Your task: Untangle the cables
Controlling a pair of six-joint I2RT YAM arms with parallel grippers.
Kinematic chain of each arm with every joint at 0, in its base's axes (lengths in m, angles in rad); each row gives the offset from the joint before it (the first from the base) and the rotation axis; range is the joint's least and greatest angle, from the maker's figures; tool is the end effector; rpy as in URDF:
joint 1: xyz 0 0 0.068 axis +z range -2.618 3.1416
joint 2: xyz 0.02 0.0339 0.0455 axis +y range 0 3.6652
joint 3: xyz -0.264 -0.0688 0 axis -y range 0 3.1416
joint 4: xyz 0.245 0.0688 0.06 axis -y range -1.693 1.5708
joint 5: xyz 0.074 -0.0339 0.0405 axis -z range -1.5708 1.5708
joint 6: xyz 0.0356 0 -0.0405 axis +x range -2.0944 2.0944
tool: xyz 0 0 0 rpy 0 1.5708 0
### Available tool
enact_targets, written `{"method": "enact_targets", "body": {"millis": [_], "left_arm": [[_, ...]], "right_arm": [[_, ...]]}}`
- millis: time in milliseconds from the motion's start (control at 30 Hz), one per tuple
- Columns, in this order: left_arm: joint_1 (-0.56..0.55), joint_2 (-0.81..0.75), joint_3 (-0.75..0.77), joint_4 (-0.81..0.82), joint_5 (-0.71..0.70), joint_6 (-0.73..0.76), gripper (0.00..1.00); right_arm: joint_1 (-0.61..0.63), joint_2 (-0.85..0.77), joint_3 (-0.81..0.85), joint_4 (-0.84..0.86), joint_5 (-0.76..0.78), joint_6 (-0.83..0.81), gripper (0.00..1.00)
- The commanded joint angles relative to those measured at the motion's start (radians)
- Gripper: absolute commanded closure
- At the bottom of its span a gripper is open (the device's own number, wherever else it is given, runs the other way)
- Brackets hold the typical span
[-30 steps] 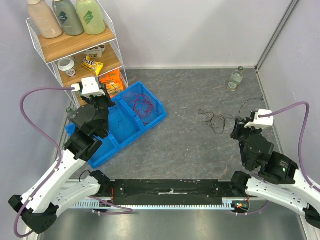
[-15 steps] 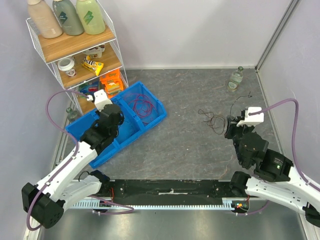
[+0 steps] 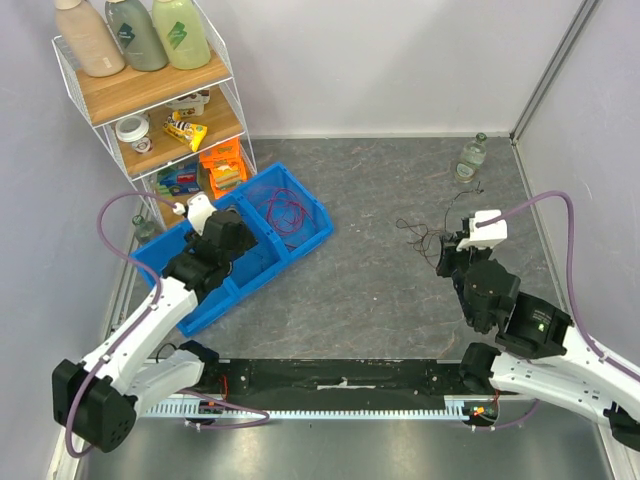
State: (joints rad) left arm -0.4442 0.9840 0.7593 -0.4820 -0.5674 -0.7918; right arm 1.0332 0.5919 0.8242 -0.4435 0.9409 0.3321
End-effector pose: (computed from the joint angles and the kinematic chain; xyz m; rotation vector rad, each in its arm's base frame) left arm 0.1935 -0.0709 0.2697 -0.6509 2.0501 -0.0629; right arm 0.0853 0.0869 0.3557 0.0670 1.6965 0.1812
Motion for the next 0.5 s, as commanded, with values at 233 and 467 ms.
{"method": "enact_targets", "body": {"millis": [233,467], "left_arm": [[0.016,-0.119,0.173,-0.211,0.288,0.037,0.08],[0.071,0.128,0.356,-0.524,0.315,0.014,0.1]], "right_arm": [[0.002,0.059,-0.002,0.092,-0.05,-0.036,1.0],[0.002,0.089,0.01,0.107,-0.128,-0.031,1.0]]}}
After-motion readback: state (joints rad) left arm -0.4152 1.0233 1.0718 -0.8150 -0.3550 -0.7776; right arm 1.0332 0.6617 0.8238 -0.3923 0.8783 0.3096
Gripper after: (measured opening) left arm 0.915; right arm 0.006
